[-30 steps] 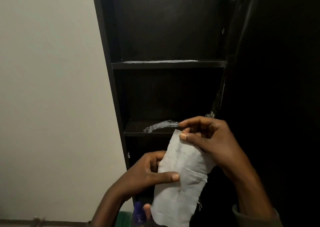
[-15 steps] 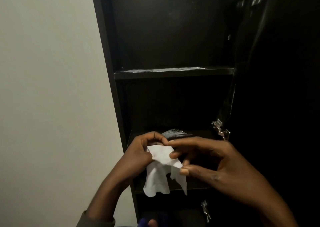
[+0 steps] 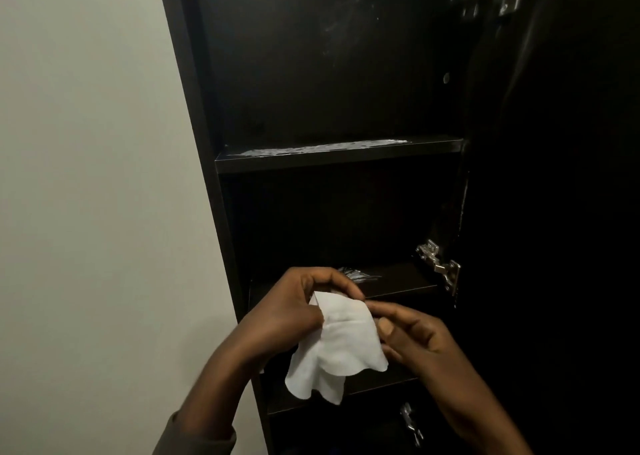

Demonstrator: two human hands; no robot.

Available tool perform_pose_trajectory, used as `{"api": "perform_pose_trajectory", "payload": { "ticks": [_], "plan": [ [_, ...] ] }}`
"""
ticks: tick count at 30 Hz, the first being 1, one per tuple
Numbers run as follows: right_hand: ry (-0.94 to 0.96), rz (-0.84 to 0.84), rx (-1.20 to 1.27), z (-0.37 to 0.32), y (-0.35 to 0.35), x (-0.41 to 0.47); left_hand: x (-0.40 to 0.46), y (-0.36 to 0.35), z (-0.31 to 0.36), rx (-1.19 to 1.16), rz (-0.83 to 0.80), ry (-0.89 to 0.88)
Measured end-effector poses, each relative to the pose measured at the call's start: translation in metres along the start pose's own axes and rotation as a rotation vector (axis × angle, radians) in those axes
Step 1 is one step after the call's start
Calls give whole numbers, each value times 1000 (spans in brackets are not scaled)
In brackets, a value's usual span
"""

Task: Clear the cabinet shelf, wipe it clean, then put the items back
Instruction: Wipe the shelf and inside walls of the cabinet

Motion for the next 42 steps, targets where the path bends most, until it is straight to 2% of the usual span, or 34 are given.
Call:
{"api": "perform_pose_trajectory", "payload": {
  "ticks": [3, 7, 10, 16, 21, 26, 34, 42],
  "plan": [
    [-25, 90, -7, 5, 8, -7, 2, -1, -9, -63, -17, 10],
    [-37, 46, 8, 6, 13, -15, 3, -6, -20, -128, -10, 60],
    [-64, 73, -14, 13, 18, -17, 1, -7, -25, -210, 46, 129],
    [32, 240, 95, 3, 35, -15, 5, -10, -19, -211, -18, 103],
    [7, 64, 77, -16, 40, -6, 4, -9, 1, -209, -56, 27],
    [126, 153, -48, -38, 56, 4, 11, -8, 15, -230, -64, -14],
    [114, 6, -84, -48, 60, 13, 4, -6, 27, -471, 74, -49],
    [180, -16, -180, -53, 54, 20, 9, -7, 56, -282, 61, -177]
  ]
}}
Point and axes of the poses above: each hand's wrist, its own x-axis towards the middle knuckle, its own y-axis out of the back of the hand, z = x × y, the point moved 8 cm from there along x, towards the middle knuckle, and after that the axes turned 7 degrees about -y, right-handed, at the moved point
